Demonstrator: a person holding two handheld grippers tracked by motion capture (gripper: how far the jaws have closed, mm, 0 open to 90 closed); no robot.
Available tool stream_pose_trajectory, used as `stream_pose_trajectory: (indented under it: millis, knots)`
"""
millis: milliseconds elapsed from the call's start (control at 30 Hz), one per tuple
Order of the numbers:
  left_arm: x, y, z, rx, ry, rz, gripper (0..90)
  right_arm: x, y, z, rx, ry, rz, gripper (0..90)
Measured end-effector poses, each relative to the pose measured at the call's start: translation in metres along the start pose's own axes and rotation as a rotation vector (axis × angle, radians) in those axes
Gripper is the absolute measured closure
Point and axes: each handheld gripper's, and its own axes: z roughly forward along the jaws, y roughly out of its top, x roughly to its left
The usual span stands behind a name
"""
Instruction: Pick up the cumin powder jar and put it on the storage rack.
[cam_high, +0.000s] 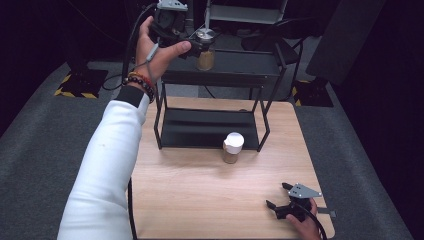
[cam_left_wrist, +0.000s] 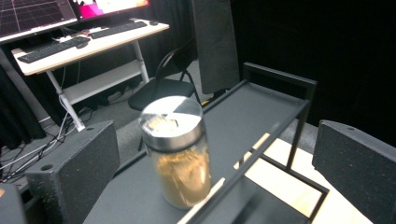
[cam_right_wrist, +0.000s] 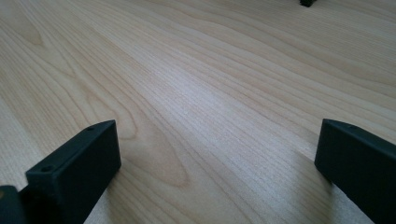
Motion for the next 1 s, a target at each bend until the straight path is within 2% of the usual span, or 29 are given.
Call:
stream_pose_trajectory:
  millis: [467, 567, 767, 900, 1000]
  knots:
    - [-0.022, -0.037, -0.037, -0.002, -0.009, -0.007, 0.0, 0.000, 0.000, 0.000, 0.000, 0.000, 0.000, 0.0]
    - [-0.031, -0.052, -0.043, 0.006, -0.006, 0.001, 0.0, 0.000, 0.000, 0.000, 0.001, 0.000, 0.001, 0.0]
    - [-0.043, -0.088, -0.046, -0.026, 0.012, -0.013, 0.0, 0.000, 0.000, 0.000, 0.001, 0.000, 0.001, 0.0]
    - [-0.046, -0.105, -0.046, -0.016, 0.002, -0.017, 0.0, 0.000, 0.000, 0.000, 0.000, -0.001, 0.001, 0.0]
    - [-0.050, -0.118, -0.046, -0.015, -0.007, -0.002, 0.0, 0.000, 0.000, 0.000, 0.000, -0.001, 0.001, 0.0]
